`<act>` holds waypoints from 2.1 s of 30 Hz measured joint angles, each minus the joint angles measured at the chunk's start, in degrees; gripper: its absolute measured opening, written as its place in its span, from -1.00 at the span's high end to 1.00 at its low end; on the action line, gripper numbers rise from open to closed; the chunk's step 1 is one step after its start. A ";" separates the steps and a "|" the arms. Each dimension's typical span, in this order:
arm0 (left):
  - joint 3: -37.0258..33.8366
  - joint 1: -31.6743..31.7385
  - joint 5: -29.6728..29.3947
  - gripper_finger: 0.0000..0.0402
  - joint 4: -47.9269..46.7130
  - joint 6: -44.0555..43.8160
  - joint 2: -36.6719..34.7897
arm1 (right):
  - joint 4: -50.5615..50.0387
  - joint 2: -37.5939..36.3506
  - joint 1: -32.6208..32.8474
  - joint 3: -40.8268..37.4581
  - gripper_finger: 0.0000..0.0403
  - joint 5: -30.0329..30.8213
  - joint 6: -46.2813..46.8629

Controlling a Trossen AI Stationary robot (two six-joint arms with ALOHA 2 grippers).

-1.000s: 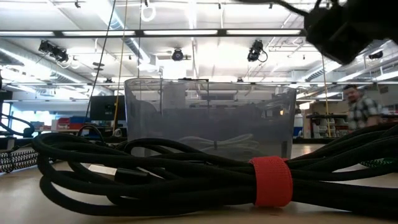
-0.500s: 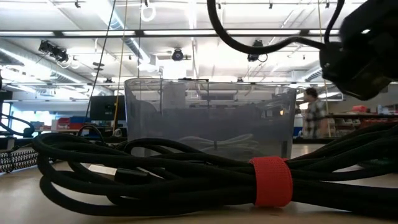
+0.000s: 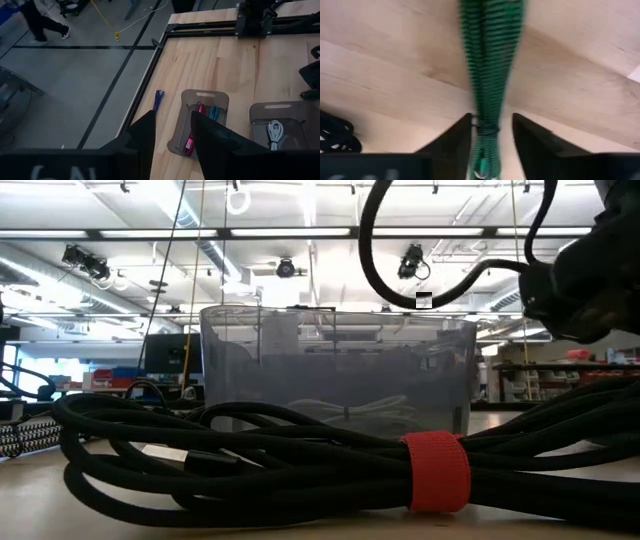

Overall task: Pick and place USB-C Cables
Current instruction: Put the green charger cable into the bottom black transparent bin

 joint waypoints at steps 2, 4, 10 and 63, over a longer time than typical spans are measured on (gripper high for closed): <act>0.00 0.00 0.01 0.34 -0.01 0.02 0.00 | 0.37 0.00 0.01 0.01 0.56 -0.17 -1.26; 0.00 0.00 0.02 0.34 0.00 0.02 0.00 | 0.75 -0.07 -0.01 0.01 0.83 -0.10 -2.78; 0.00 0.00 0.02 0.34 0.00 0.00 0.00 | 0.96 -0.13 -0.50 0.03 0.93 0.30 -5.25; 0.00 0.04 0.04 0.34 -3.10 -1.96 0.02 | -41.87 12.39 -30.75 53.33 0.94 -17.08 -111.08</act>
